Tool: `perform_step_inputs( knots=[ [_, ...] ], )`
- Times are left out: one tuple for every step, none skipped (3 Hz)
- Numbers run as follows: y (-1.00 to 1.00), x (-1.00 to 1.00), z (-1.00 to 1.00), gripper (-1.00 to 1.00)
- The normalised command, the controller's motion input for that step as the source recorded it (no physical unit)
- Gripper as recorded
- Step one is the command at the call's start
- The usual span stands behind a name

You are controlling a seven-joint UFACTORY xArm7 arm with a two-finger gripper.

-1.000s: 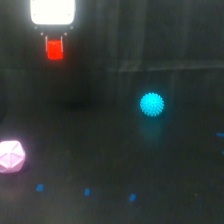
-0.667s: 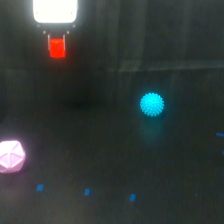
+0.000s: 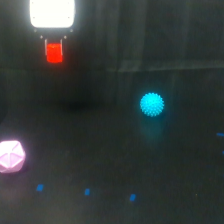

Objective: Pick up the red object from the table

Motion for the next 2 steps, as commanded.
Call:
perform_step_inputs(
  knots=[
    [0.24,0.78,0.46,-1.0],
    [-0.21,-0.22,-0.06,-0.98]
  ],
)
